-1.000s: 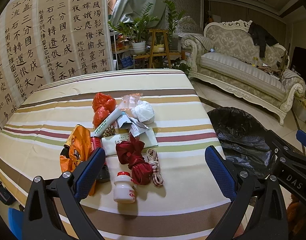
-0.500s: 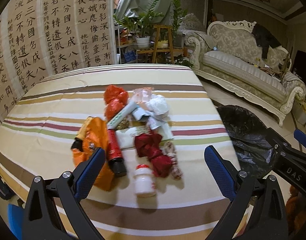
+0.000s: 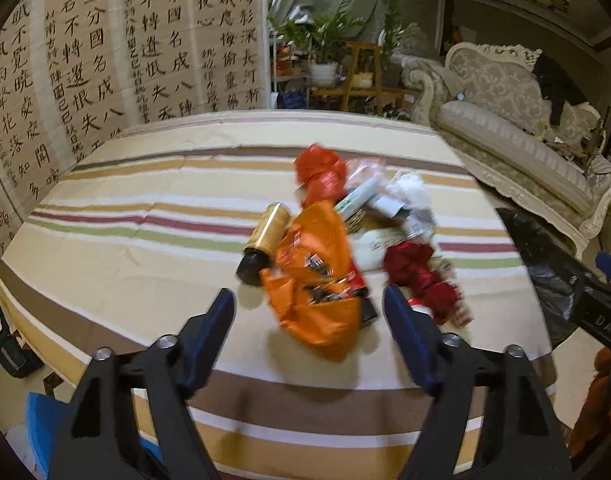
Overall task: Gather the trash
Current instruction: 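Reach the left gripper to the orange plastic bag and close on it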
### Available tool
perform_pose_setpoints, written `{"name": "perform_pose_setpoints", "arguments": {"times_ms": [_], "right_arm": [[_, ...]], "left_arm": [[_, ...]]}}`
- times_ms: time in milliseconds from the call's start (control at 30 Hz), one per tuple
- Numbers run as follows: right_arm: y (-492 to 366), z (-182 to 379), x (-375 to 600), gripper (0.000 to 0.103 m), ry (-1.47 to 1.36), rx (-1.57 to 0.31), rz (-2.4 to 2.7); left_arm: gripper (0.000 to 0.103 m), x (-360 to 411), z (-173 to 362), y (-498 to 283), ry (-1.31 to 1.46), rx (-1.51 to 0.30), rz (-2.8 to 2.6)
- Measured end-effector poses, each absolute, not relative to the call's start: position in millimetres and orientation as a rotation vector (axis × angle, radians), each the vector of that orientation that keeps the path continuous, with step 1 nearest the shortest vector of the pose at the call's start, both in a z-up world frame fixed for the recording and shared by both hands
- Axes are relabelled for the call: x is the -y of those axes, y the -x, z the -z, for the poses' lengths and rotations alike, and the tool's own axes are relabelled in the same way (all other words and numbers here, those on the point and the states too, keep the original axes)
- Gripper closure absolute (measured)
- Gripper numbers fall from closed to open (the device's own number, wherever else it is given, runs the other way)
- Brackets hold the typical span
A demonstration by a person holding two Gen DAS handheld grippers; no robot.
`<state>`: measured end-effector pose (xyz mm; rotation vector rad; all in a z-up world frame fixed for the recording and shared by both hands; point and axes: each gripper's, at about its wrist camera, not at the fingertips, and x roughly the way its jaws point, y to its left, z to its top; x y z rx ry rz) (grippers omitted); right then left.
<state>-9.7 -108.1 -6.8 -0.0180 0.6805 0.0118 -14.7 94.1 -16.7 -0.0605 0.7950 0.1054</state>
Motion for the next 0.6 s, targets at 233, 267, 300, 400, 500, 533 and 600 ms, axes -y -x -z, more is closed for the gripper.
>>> {"name": "perform_pose_setpoints", "arguments": {"times_ms": [233, 267, 300, 400, 500, 533, 600], "right_arm": [[5, 10, 98, 0.005, 0.028, -0.699, -0.035], [4, 10, 97, 0.005, 0.028, -0.701, -0.037], [3, 11, 97, 0.005, 0.027, -0.703, -0.039], [2, 12, 96, 0.005, 0.027, -0.708, -0.046], [-1, 14, 95, 0.005, 0.028, -0.715, -0.053], [-1, 15, 95, 0.005, 0.027, -0.718, -0.056], [-1, 17, 93, 0.006, 0.025, -0.724, -0.061]], "left_arm": [[0.03, -101, 17, 8, 0.095, -0.804, -0.1], [0.03, -101, 18, 6, 0.094, -0.807, -0.099], [0.03, -102, 20, 4, 0.095, -0.814, -0.096], [0.03, -105, 29, -2, 0.1, -0.846, -0.1], [0.032, -107, 33, -3, 0.117, -0.852, -0.089], [0.037, -107, 32, -3, 0.117, -0.85, -0.087], [0.046, -106, 30, -3, 0.112, -0.848, -0.073]]}}
